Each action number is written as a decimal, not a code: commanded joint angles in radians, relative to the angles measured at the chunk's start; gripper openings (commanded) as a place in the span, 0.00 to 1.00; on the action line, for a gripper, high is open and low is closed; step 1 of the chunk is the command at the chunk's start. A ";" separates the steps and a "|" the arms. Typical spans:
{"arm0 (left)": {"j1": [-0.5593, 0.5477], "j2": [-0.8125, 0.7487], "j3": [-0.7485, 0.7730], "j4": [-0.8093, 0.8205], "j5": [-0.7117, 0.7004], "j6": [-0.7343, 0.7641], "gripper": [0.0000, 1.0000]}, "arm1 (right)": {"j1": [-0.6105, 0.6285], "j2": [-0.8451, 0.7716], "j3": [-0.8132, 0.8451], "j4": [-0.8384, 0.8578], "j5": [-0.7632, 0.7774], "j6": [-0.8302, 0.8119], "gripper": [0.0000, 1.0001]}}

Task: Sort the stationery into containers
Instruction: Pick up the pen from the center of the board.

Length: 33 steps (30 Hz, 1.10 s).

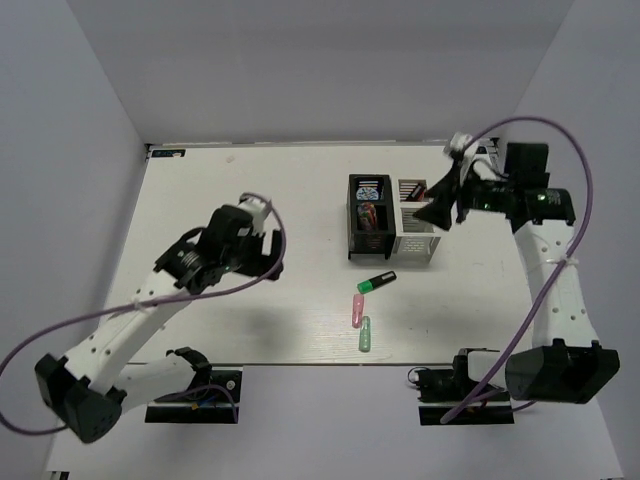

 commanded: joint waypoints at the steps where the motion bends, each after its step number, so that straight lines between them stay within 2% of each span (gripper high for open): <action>1: 0.090 -0.166 -0.153 -0.068 0.045 -0.043 1.00 | 0.056 -0.052 -0.222 -0.074 -0.345 -0.244 0.62; 2: 0.110 -0.223 -0.246 -0.060 0.086 -0.042 1.00 | 0.084 -0.059 -0.245 -0.110 -0.350 -0.451 0.52; 3: 0.149 -0.267 -0.273 -0.050 0.096 -0.045 1.00 | 0.130 -0.061 -0.264 -0.150 -0.333 -0.546 0.29; 4: 0.181 -0.283 -0.313 -0.047 0.120 -0.045 1.00 | 0.150 -0.050 -0.291 -0.177 -0.309 -0.682 0.16; 5: 0.193 -0.310 -0.345 -0.045 0.168 -0.043 1.00 | 0.185 -0.038 -0.299 -0.272 -0.261 -0.860 0.08; 6: 0.222 -0.318 -0.367 -0.043 0.182 -0.043 1.00 | 0.212 0.027 -0.286 -0.308 -0.243 -0.984 0.07; 7: 0.230 -0.320 -0.375 -0.042 0.203 -0.029 1.00 | 0.222 0.055 -0.272 -0.483 -0.186 -1.060 0.09; 8: 0.236 -0.321 -0.388 -0.037 0.211 -0.020 1.00 | 0.265 0.082 -0.237 -0.559 -0.154 -1.150 0.11; 9: 0.239 -0.320 -0.402 -0.034 0.217 -0.008 1.00 | 0.287 0.171 -0.203 -0.607 -0.119 -1.334 0.22; 10: 0.241 -0.320 -0.410 -0.030 0.220 -0.005 1.00 | 0.305 0.194 -0.198 -0.625 -0.010 -1.337 0.27; 11: 0.243 -0.320 -0.419 -0.013 0.225 0.003 1.00 | 0.349 0.201 -0.247 -0.575 0.030 -1.338 0.31; 12: 0.244 -0.323 -0.443 -0.002 0.228 0.009 1.00 | 0.364 0.186 -0.288 -0.523 0.075 -1.273 0.36; 13: 0.243 -0.323 -0.453 0.012 0.232 0.011 1.00 | 0.377 0.171 -0.334 -0.371 0.206 -1.254 0.44; 14: 0.243 -0.335 -0.464 0.018 0.243 0.011 1.00 | 0.412 0.124 -0.465 -0.243 0.242 -1.251 0.45; 15: 0.246 -0.334 -0.485 0.042 0.248 0.012 1.00 | 0.423 0.111 -0.499 -0.128 0.265 -1.218 0.45; 16: 0.246 -0.337 -0.490 0.045 0.252 0.014 1.00 | 0.433 0.106 -0.520 -0.098 0.289 -1.201 0.45; 20: 0.247 -0.354 -0.496 0.053 0.259 0.029 1.00 | 0.469 0.166 -0.499 -0.099 0.346 -1.168 0.45; 25: 0.269 -0.386 -0.527 0.067 0.306 0.024 1.00 | 0.519 0.186 -0.571 0.100 0.438 -1.083 0.47; 33: 0.270 -0.413 -0.533 0.065 0.317 0.031 1.00 | 0.558 0.249 -0.588 0.206 0.541 -1.033 0.53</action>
